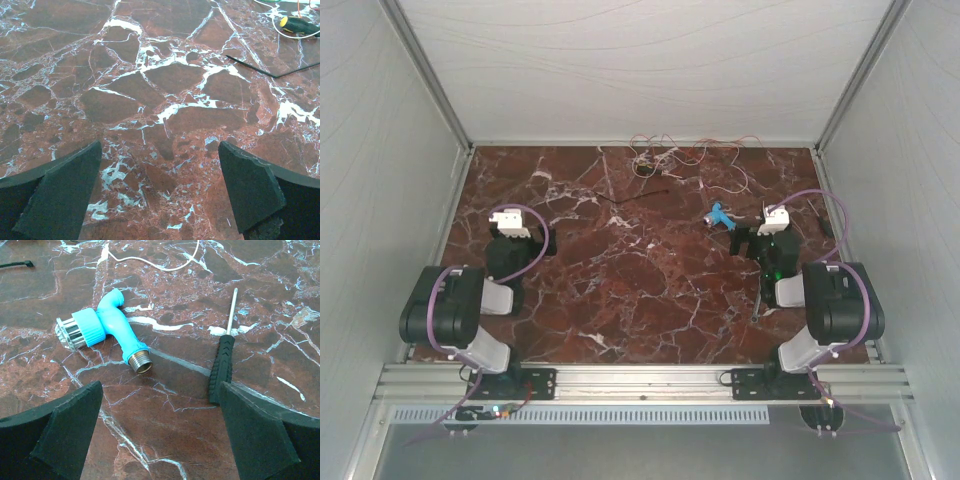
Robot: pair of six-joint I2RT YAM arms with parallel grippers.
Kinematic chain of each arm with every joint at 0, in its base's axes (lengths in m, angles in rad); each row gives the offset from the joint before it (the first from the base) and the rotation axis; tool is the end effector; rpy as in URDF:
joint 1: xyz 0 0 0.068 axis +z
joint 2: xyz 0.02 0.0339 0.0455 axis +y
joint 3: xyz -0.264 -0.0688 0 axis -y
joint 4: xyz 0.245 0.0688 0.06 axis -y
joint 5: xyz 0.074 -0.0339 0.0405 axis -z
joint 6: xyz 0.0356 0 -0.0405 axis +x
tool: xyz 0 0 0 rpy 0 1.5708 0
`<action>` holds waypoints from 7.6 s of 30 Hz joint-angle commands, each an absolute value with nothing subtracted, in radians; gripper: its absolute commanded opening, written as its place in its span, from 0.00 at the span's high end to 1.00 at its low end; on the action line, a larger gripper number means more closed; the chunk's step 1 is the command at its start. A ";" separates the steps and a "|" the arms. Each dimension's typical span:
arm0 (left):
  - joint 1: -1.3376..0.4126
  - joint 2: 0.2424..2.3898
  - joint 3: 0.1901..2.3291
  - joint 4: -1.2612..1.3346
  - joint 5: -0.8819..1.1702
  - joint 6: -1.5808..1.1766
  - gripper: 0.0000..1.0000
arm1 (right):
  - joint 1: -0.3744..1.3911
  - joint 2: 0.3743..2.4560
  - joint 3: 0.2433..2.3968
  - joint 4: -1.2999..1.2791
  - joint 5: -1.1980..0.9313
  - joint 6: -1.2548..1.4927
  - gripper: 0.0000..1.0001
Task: Zip-tie the wires
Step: Pick up the cable at the center of the board, then straighten the cable at the center of the board.
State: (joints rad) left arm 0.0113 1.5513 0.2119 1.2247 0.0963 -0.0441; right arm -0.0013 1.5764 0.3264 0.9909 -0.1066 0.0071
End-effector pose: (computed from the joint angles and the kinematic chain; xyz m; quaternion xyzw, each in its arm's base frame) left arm 0.2382 -0.0007 0.1402 0.0114 0.7462 -0.0468 0.6640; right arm 0.2614 0.0034 0.1359 -0.0292 0.7915 0.0440 0.6088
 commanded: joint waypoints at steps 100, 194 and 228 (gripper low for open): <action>0.060 0.549 0.671 -0.487 0.106 -0.476 0.00 | 0.182 2.451 1.857 0.213 -0.022 1.423 0.21; -0.724 0.771 0.554 0.319 -0.024 -0.373 0.00 | 1.144 1.522 2.000 0.025 0.325 0.154 1.00; -0.777 1.053 0.681 0.444 -0.193 -0.119 0.92 | 1.233 1.425 1.948 0.013 0.323 0.163 1.00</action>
State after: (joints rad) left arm -0.7723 1.0458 0.6353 0.3622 -0.0990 -0.1524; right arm 1.2221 1.4811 1.9526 0.0093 0.3317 0.1471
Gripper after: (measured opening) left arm 0.329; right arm 0.001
